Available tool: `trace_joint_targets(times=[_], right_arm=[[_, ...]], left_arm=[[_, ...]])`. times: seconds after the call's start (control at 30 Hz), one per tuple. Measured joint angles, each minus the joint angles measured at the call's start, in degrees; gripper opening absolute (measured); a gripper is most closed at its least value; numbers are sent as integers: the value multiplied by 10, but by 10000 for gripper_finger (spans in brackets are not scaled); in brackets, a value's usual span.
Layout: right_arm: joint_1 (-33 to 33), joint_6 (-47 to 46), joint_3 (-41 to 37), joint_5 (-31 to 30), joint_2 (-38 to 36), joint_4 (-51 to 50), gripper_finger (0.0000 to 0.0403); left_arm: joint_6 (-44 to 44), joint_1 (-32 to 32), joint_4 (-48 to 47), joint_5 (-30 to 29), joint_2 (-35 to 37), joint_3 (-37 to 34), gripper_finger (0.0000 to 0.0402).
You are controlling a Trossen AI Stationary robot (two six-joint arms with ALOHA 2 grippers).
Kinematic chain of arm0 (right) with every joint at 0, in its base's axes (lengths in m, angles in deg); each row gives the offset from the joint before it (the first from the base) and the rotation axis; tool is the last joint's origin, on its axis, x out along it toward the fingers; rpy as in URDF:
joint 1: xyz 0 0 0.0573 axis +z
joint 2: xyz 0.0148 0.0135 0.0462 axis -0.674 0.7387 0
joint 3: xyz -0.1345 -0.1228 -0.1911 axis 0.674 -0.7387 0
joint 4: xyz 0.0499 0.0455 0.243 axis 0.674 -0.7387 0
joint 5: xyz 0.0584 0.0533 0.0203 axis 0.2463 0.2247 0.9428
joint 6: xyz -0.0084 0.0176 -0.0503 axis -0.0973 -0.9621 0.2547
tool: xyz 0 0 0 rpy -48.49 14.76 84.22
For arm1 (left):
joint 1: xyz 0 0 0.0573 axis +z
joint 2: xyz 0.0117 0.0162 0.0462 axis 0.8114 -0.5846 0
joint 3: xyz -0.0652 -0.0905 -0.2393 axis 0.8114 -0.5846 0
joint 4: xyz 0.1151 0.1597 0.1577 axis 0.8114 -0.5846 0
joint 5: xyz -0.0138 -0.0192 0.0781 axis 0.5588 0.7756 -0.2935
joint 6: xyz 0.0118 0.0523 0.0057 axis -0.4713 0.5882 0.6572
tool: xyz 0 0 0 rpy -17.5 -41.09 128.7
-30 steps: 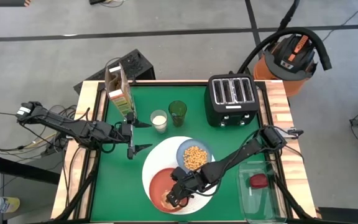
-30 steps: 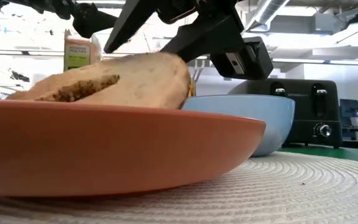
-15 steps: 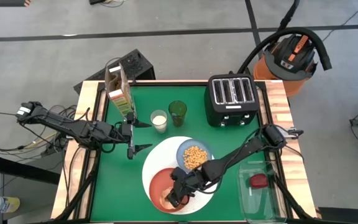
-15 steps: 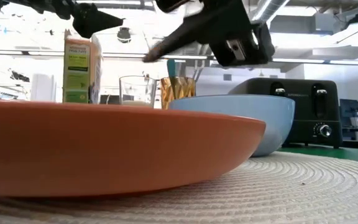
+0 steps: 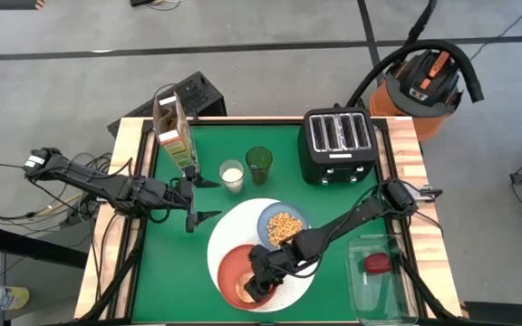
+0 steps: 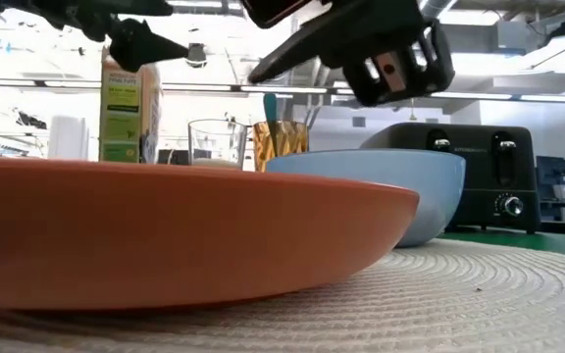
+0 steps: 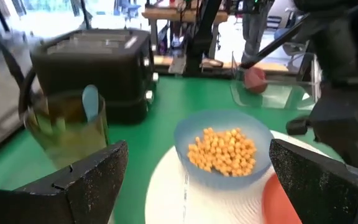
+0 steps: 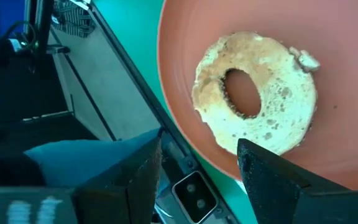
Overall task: Arrange a breakfast setting
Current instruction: Put the red apple from the transparent bin on the orange plate
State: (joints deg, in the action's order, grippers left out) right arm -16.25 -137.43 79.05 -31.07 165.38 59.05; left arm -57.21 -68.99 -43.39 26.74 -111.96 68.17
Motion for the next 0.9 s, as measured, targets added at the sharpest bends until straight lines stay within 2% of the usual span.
trace_joint_targets(times=[0.3,0.57,0.9], right_arm=[[25,-30,0,-9,0,1,234],[34,-36,0,-63,3,-1,234],[43,-28,0,-63,3,7,234]], left_arm=[[-62,0,-86,-10,0,0,378],[-59,0,-73,-14,0,0,378],[-49,0,-64,-15,0,0,378]])
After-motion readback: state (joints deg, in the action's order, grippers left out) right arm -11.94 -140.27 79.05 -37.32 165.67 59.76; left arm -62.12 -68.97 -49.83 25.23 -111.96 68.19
